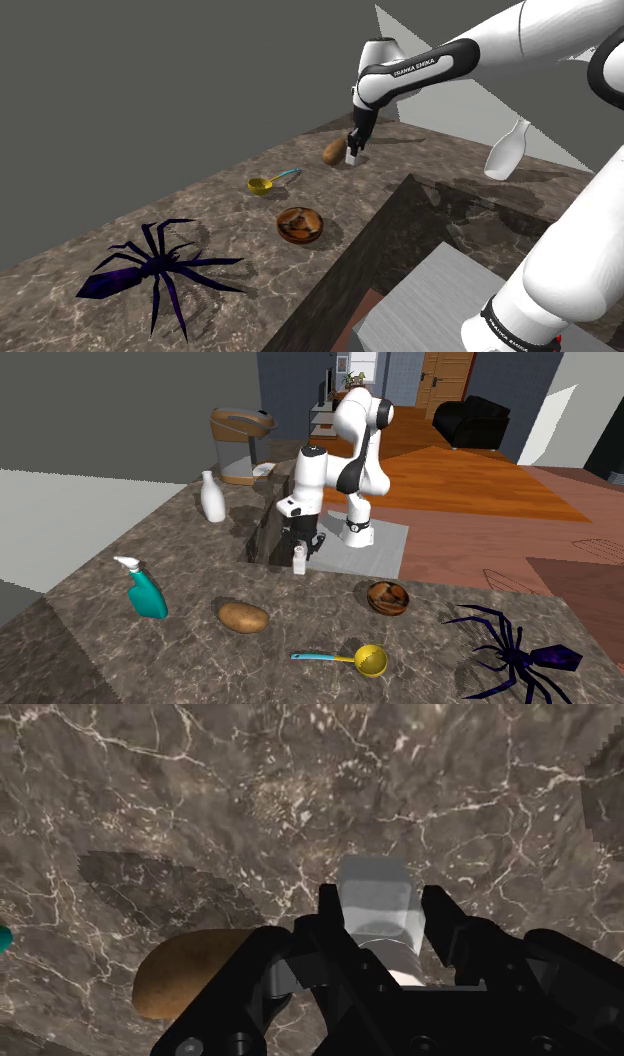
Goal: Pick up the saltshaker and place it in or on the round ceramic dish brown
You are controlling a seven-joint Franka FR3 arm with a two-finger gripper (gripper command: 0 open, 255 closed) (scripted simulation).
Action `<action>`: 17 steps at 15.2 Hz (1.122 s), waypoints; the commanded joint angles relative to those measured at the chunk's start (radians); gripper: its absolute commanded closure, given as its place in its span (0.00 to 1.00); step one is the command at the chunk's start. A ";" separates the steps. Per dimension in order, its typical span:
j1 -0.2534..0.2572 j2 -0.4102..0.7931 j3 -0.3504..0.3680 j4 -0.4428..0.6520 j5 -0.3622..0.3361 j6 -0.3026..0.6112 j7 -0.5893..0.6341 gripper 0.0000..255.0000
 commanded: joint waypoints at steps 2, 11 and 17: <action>0.022 -0.028 0.024 -0.019 -0.005 -0.013 0.047 1.00; 0.120 -0.093 0.144 -0.074 -0.013 -0.044 0.268 1.00; 0.185 -0.094 0.230 -0.058 -0.014 -0.075 0.416 1.00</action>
